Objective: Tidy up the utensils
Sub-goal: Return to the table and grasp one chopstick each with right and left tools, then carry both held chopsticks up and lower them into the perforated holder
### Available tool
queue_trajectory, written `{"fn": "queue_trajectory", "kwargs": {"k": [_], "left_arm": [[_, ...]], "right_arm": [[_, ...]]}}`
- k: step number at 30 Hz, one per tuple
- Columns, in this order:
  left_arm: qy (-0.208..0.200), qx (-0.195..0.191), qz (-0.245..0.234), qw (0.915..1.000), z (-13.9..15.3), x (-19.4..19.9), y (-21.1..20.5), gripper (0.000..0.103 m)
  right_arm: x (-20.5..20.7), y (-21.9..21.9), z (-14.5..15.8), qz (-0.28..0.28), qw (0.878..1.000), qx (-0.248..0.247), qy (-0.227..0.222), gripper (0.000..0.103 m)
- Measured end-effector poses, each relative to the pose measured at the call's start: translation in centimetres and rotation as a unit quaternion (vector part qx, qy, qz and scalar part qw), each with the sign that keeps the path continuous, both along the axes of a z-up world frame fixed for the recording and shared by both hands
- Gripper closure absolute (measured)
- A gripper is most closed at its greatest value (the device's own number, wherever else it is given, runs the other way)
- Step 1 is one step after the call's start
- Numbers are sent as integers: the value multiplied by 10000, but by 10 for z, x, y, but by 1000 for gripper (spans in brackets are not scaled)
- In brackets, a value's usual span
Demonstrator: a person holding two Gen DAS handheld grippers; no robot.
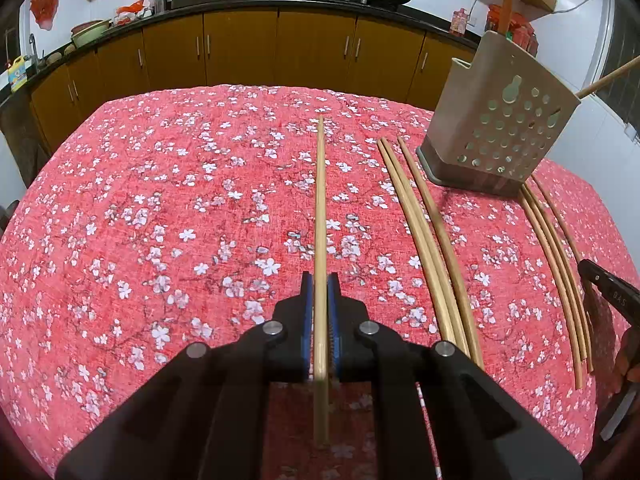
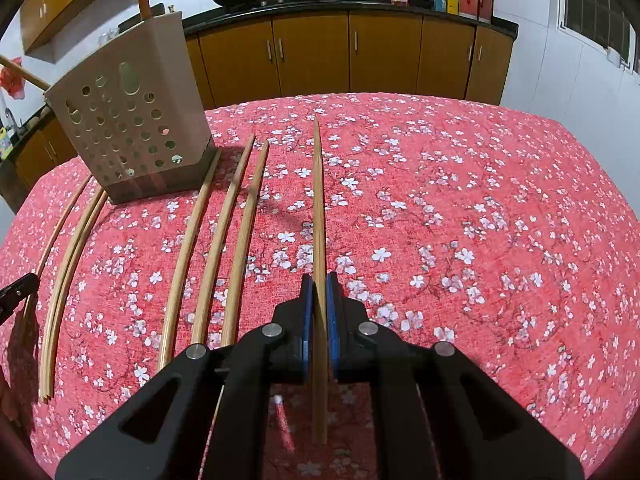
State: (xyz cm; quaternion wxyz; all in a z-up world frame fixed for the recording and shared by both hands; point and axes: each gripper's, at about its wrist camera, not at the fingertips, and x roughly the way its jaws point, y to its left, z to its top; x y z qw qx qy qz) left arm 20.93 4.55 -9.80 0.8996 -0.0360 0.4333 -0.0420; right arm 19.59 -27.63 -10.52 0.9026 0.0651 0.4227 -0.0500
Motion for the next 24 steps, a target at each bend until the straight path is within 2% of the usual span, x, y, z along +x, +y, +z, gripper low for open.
{"fn": "queue_trajectory", "kwargs": {"k": [13,19,24], "left_arm": [[1,-1,5,10000,0,-1,0,93],[0,148,4,9999,-1,-1,-4,93],[1,103,-12,9999,-2,2,-5,93]], "right_arm": [[0,4,-1,-4,9999,-105,13,95],[-2,2,-1,3,10000,44,-6,94],[-6,1,0,66,9999,105,-10,94]]}}
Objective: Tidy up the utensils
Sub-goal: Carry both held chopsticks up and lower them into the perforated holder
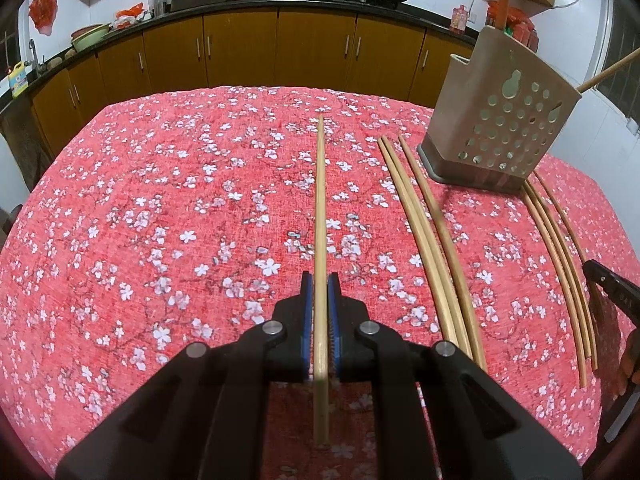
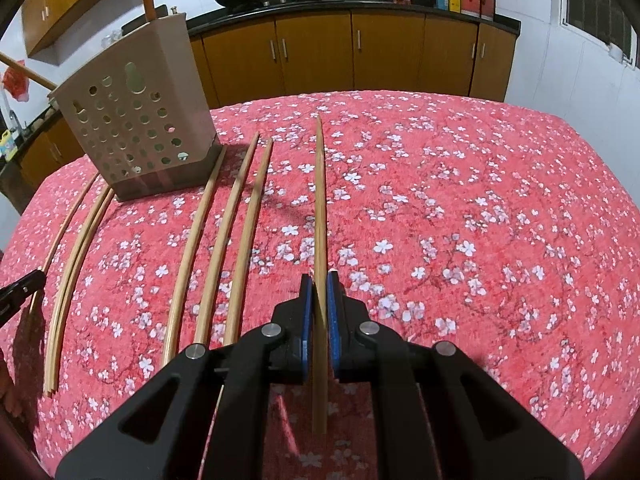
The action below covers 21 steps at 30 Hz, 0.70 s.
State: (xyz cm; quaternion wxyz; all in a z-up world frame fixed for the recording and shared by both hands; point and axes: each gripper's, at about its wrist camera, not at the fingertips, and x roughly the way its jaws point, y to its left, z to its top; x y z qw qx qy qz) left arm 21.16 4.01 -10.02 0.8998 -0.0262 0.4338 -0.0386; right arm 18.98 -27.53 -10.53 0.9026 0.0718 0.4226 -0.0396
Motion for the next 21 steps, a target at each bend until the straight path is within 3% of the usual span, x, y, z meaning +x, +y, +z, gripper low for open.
{"fn": "queue_trajectory", "kwargs": {"k": [6,18,21], "left_arm": [[-3,-48,-5,10000,1,0,2,93],[0,294,-184,9994,2,-22,-5,93],[8,145,-184,9997,2,-22,0,93]], "right_arm": [[-8,1,0,77,10000,17,-4,94],[-18,-3,0,47,10000,-30,36,94],[-15,0,1,42,9999,-85,47,94]]}}
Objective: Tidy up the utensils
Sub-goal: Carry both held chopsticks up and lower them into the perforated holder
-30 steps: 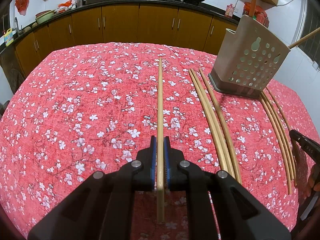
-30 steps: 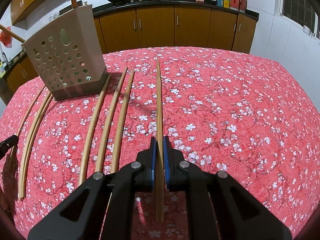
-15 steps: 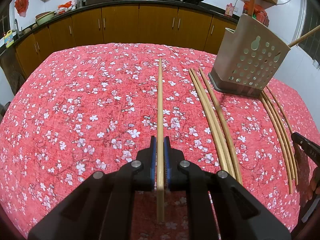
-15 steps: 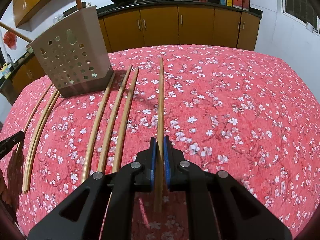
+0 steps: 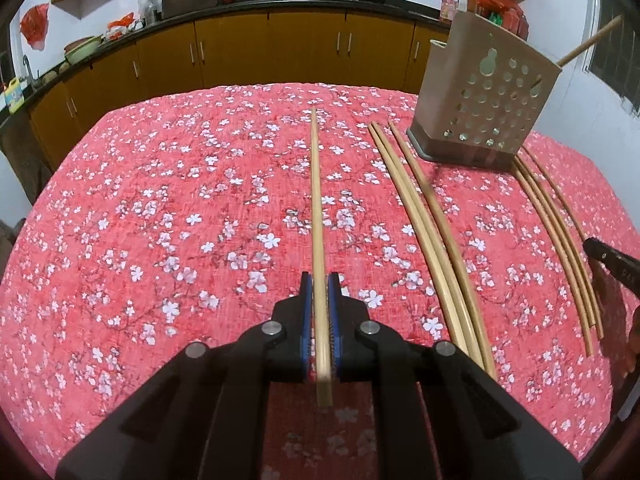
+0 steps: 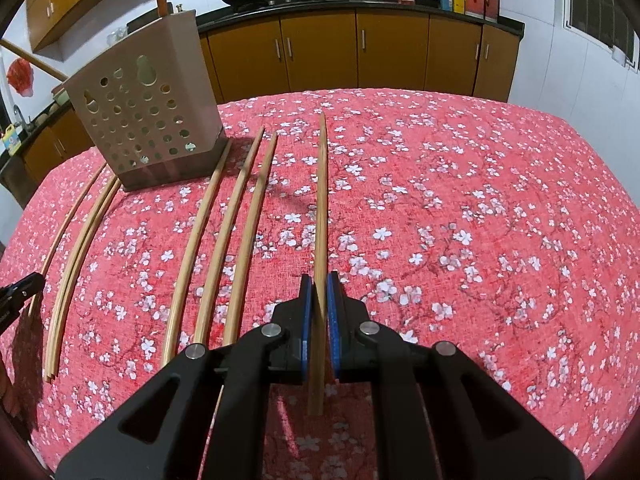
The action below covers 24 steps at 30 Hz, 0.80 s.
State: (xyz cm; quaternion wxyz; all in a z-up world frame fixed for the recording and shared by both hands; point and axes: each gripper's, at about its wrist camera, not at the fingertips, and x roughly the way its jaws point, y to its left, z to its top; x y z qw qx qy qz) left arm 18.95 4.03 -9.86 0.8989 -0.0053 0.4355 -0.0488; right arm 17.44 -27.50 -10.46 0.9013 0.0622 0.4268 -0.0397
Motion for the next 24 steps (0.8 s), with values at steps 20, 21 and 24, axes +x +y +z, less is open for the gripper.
{"fn": "queue_trajectory", "kwargs": {"k": [20,21,24], "left_arm": [[2,-119,-34,9999,17,-3,7,95],[-50,-118,-42,9999,22,-5,8,95],[-286,-98,-86,9995,43,-10,10,95]], "right_arm": [[-5,-7,14,-90,9994,223,-244,96],[-8,-9,20,-94,9991,231,-343,96],[-16,-13,40,-119,9977,232,-632,96]]}}
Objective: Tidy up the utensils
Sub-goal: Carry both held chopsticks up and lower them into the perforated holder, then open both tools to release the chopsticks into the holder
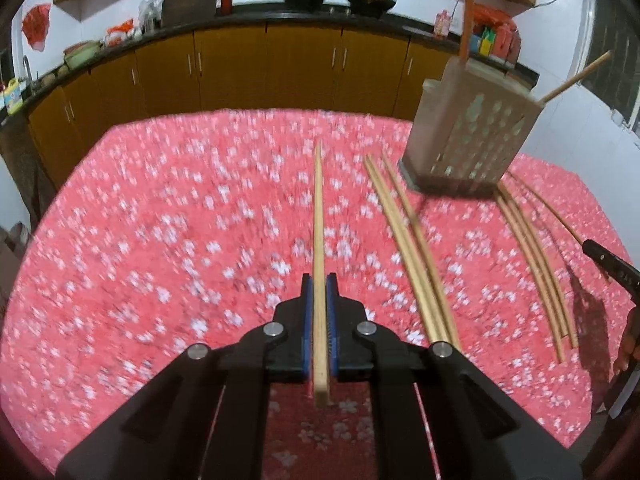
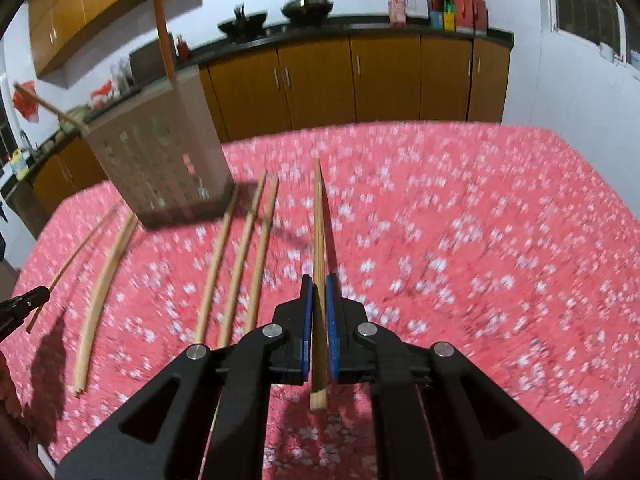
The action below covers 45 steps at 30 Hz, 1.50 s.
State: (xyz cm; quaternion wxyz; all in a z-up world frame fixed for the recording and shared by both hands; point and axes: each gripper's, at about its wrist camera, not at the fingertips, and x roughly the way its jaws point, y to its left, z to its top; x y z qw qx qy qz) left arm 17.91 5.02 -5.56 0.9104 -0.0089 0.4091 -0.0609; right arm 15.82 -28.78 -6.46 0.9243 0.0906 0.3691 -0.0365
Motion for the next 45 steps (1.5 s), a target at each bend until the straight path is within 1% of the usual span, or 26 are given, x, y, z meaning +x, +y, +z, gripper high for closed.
{"fn": "queue_trajectory", "kwargs": {"k": [5,6,10,14,17,20,24,27,30,31,34,38,41,43,45], "left_arm": [[-518,-20,-54,9986,41,-10,1,95],[-585,-27,-57,9983,46,-10,3,95],[-1075,-168,-50,9940,84,-14,5,95],[-1461,-275,-63,9889,113,-14,5,95],[-1615,-327,-105,9863,127,-14,5,95],[-1724,-331,-223,9842,140,-14,1,95],[-1864,-401,-460,9806,156,-21,-7,95],[-1963,-548,-599,9772,167,-23,-12,95],[-2187,-700,-739,9705,186,-25,-23,95],[-2321,-761,-779,9666,195,-25,-30,95],[-2569,-935,-814,9585,214,-24,-40,95],[-2964,-1097,-651,9465,235,-17,-53,95],[-3181,-1084,-498,9405,242,-7,-62,95],[-3262,-936,-390,9398,236,3,-70,95],[-3130,-996,-384,9437,226,15,-75,95]], "right_arm": [[-9,-3,32,-89,9987,12,-507,96],[-10,-2,37,-101,9983,4,-581,96],[-17,-4,66,-142,9948,-22,-1009,96],[-19,-5,92,-191,9899,-50,-1400,96],[-19,-4,101,-195,9880,-57,-1529,96],[-20,0,114,-41,9868,-33,-1619,96],[-23,4,137,317,9833,263,-1773,96],[-26,13,160,593,9756,469,-2063,96],[-28,25,185,763,9640,554,-2486,96],[-27,28,192,782,9598,553,-2638,96],[-22,37,209,703,9495,431,-3027,96],[-9,42,214,574,9430,378,-3257,96],[10,45,206,527,9450,279,-3217,96],[20,45,196,519,9489,273,-3099,96],[27,45,186,526,9535,286,-2953,96]]}}
